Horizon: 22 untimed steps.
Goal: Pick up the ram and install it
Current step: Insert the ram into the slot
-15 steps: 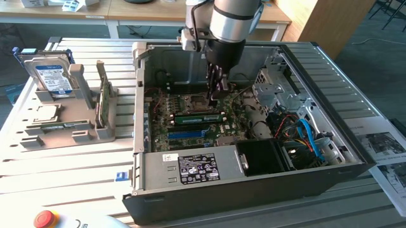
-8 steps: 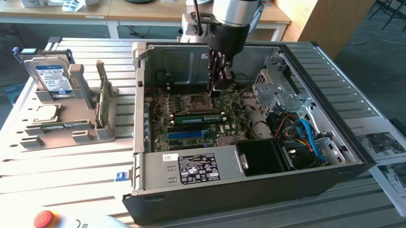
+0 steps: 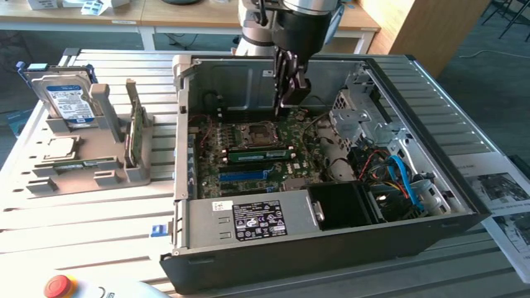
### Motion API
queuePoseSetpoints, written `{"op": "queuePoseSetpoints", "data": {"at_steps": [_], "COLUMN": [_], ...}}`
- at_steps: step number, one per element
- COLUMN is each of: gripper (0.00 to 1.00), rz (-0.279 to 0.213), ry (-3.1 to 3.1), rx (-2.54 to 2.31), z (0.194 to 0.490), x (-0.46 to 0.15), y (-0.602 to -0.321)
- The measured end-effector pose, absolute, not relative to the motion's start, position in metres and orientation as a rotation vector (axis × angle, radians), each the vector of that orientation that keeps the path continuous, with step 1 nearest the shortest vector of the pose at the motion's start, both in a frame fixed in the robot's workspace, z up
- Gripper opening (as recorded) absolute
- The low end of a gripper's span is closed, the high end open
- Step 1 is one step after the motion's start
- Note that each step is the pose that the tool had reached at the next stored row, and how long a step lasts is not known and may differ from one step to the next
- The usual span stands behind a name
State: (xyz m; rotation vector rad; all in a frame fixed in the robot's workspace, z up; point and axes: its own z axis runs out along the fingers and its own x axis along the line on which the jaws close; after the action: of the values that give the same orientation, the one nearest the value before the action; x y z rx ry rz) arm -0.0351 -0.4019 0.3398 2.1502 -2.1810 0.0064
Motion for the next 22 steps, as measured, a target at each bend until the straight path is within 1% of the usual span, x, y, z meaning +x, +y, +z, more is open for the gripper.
{"op": "queuePoseSetpoints", "data": {"at_steps": [6, 12, 15, 22], "gripper": [0.31, 0.31, 0.31, 0.31], "rz": [0.007, 0.029, 0.030, 0.006], "ry": [-2.181, -2.192, -2.192, -2.206], "rx": [2.151, 2.160, 2.161, 2.175], "z": [0.3408, 0.3408, 0.3408, 0.3408], "x": [-0.0352, -0.0361, -0.0361, -0.0362], "y": [-0.4019, -0.4019, -0.4019, -0.4020]}}
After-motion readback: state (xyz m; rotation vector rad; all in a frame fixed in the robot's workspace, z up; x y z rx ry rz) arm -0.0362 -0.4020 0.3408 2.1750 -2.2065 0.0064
